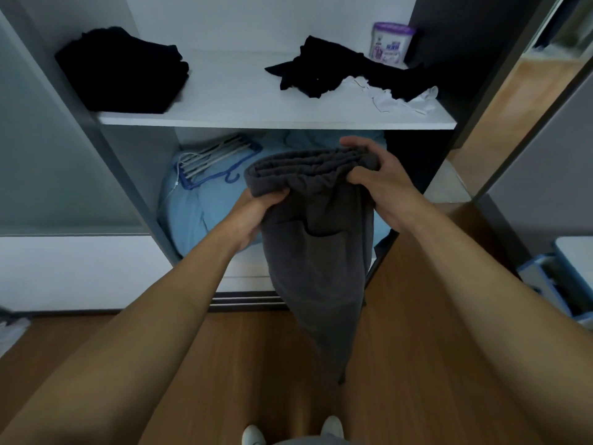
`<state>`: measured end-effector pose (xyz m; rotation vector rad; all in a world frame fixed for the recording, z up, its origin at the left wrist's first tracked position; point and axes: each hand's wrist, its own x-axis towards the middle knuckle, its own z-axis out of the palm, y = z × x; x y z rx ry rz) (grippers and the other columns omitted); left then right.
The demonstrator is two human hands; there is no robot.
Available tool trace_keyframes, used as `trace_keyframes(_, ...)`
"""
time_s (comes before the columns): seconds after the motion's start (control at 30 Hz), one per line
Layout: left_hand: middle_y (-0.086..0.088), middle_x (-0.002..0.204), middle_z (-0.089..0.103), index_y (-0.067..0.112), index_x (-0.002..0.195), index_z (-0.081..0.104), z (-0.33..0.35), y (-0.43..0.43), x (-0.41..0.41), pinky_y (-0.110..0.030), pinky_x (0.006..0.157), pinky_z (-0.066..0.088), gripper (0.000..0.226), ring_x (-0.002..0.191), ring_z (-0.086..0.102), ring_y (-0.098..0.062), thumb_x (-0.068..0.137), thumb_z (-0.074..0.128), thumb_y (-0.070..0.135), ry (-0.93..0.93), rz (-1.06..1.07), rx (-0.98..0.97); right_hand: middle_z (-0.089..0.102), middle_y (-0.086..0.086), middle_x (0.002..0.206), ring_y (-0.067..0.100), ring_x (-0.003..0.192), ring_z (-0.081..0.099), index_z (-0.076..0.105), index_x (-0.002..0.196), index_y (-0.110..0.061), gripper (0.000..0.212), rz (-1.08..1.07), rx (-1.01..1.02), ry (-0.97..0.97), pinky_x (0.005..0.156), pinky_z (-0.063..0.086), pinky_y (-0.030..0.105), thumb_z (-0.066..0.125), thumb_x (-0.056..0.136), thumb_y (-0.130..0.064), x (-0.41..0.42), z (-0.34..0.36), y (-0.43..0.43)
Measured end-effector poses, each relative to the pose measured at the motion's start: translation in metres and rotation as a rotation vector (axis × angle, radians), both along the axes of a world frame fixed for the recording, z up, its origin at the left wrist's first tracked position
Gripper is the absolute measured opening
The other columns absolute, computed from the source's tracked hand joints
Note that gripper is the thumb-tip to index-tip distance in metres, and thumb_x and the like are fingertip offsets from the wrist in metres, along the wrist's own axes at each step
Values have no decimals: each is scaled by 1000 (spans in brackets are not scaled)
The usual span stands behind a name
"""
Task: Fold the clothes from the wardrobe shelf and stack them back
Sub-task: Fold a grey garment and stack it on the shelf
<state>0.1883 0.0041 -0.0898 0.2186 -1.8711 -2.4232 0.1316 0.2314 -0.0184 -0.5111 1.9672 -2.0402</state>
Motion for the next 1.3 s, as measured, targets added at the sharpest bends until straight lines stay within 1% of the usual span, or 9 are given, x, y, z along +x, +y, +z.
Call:
trace_keyframes(0.13,-8,107,77,21,97,79,15,22,-4,-29,73,59,16,99,73,-23,82,73,22,-58,28,164,69,10,121,22,109,69,68,120,-23,46,-100,6,-142,91,57,32,81,77,-27,-16,-11,20)
trace_keyframes(0.23,-9,105,77,17,106,76,28,34,-6,-31,72,59,21,97,74,-23,89,69,27,-152,91,202,73,7,119,19,108,70,70,117,-17,50,60,97,-369,85,58,28,81,77,-45,-12,-31,30)
trace_keyframes(0.47,-9,108,76,12,119,69,38,13,8,-33,76,61,34,99,73,-23,93,68,34,-254,160,119,77,5,105,19,100,73,71,108,-15,22,-116,-188,-296,79,59,27,75,87,-22,7,-48,-2)
trace_keyframes(0.67,1,110,76,32,104,76,14,-13,39,-30,84,58,56,102,72,-14,78,58,78,-399,-45,-79,77,7,106,22,99,73,70,116,-12,35,-137,-185,-442,84,59,34,75,87,-30,14,-31,-26)
trace_keyframes(0.77,-2,125,70,35,108,77,4,-16,53,-32,88,58,51,116,67,-18,77,64,72,-360,-186,67,76,9,108,26,102,71,69,119,-13,36,-127,-136,-612,87,58,40,72,89,-34,17,-31,-29)
trace_keyframes(0.9,-11,120,72,13,121,68,1,-10,52,-32,84,59,53,115,67,-26,79,81,42,-340,-136,18,76,14,102,28,88,74,73,107,-8,26,-88,-77,-826,68,60,38,65,94,-30,16,-32,-16)
trace_keyframes(1.07,-14,115,73,14,102,79,5,0,45,-34,82,59,22,109,70,-27,89,71,29,-293,-71,142,71,9,122,25,108,70,64,130,-12,42,73,-261,-675,83,59,36,57,98,-39,11,-40,10)
trace_keyframes(1.17,-14,119,72,8,111,74,9,5,40,-34,80,60,31,109,70,-25,92,66,31,-341,-52,291,67,-2,131,17,122,63,65,125,-29,40,151,-162,-572,97,53,35,57,93,-52,23,-61,23)
trace_keyframes(1.3,-12,109,75,7,102,77,11,6,33,-31,75,59,31,96,74,-22,97,59,32,-423,-5,319,72,-2,122,15,116,66,64,124,-20,52,123,-2,-458,93,54,30,77,77,-39,44,-82,13)
